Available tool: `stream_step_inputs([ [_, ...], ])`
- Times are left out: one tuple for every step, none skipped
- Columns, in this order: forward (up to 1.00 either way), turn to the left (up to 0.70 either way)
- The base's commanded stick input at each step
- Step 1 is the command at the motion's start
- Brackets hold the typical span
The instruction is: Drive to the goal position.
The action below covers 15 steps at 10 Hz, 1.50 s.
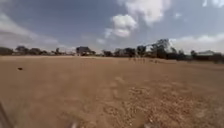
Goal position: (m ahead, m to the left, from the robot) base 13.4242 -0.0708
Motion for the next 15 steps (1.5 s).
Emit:
stream_step_inputs([
  [0.7,0.0],
  [0.7,0.0],
  [0.7,0.0],
  [0.7,0.0],
  [0.7,0.0],
  [0.7,0.0],
  [0.7,0.0],
  [0.7,0.0],
  [0.7,0.0],
  [0.7,0.0],
  [0.7,0.0],
  [0.7,0.0],
  [0.7,0.0],
  [0.7,0.0],
  [0.7,0.0],
])
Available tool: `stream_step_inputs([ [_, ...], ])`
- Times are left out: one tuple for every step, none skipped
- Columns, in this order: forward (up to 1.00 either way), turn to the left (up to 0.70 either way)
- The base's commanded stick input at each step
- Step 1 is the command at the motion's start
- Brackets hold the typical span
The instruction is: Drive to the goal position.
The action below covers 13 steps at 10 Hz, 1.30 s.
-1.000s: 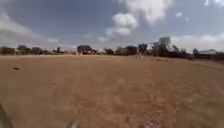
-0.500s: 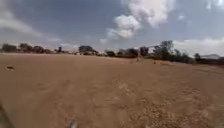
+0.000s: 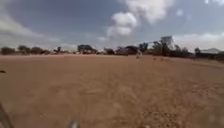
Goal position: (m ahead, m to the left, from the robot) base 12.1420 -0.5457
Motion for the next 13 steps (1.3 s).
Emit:
stream_step_inputs([
  [0.7,0.0],
  [0.7,0.0],
  [0.7,0.0],
  [0.7,0.0],
  [0.7,0.0],
  [0.7,0.0],
  [0.7,0.0],
  [0.7,0.0],
  [0.7,0.0],
  [0.7,0.0],
  [0.7,0.0],
  [0.7,0.0],
  [0.7,0.0],
])
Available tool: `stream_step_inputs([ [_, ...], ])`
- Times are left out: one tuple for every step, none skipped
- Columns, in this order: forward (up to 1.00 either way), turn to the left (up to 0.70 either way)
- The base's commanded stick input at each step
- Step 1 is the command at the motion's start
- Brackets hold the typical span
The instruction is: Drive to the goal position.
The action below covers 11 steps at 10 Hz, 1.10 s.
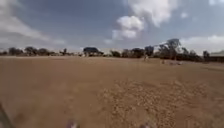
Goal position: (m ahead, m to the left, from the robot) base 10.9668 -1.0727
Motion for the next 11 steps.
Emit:
stream_step_inputs([
  [0.7,0.0],
  [0.7,0.0],
  [0.7,0.0],
  [0.7,0.0],
  [0.7,0.0],
  [0.7,0.0],
  [0.7,0.0],
  [0.7,0.0],
  [0.7,0.0],
  [0.7,0.0],
  [0.7,0.0],
])
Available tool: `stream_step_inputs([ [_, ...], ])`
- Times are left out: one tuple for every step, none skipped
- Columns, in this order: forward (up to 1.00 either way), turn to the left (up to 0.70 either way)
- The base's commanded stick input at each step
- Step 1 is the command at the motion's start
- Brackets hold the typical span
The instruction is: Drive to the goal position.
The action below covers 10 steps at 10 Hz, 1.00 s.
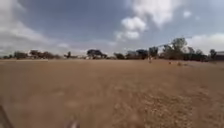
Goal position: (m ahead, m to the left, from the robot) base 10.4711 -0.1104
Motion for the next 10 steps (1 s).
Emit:
stream_step_inputs([
  [0.7,0.0],
  [0.7,0.0],
  [0.7,0.0],
  [0.7,0.0],
  [0.7,0.0],
  [0.7,0.0],
  [0.7,0.0],
  [0.7,0.0],
  [0.7,0.0],
  [0.7,0.0],
])
